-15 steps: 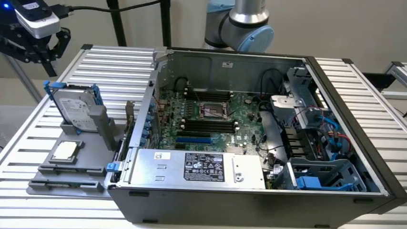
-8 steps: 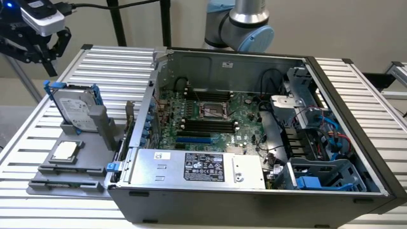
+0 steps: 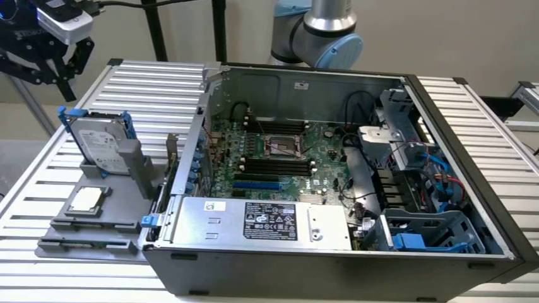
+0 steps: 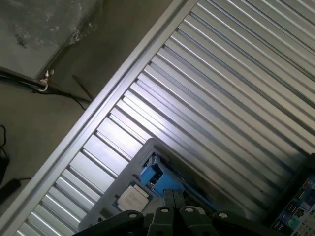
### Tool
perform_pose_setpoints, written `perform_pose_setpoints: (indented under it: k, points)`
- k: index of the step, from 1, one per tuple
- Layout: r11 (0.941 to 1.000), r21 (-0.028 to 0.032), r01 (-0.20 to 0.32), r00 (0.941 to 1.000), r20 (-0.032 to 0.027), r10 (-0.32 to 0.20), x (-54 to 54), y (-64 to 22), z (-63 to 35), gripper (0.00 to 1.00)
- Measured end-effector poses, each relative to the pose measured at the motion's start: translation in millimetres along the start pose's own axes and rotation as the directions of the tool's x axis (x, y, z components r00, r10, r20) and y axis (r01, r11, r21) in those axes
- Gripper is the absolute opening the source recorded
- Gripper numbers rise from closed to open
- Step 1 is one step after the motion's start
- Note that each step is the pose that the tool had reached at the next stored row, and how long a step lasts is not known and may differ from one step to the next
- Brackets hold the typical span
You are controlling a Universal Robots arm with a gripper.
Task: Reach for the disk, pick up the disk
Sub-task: 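Pick up the disk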
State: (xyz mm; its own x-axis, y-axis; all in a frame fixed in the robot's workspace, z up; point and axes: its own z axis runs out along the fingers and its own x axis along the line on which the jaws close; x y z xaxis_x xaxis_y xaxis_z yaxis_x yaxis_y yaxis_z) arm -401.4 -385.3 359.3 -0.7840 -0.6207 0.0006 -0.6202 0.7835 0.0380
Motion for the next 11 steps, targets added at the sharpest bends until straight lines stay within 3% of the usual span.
perform_pose_setpoints:
  k: [6, 11]
  points:
    - [0.994, -0.0001, 0.11, 0.9939, -0.0041, -0.11, 0.0, 0.1, 0.0, 0.11]
    - [0.9801, -0.0006, 0.199, 0.98, -0.0075, -0.199, 0.0, 0.0, 0.0, 0.11]
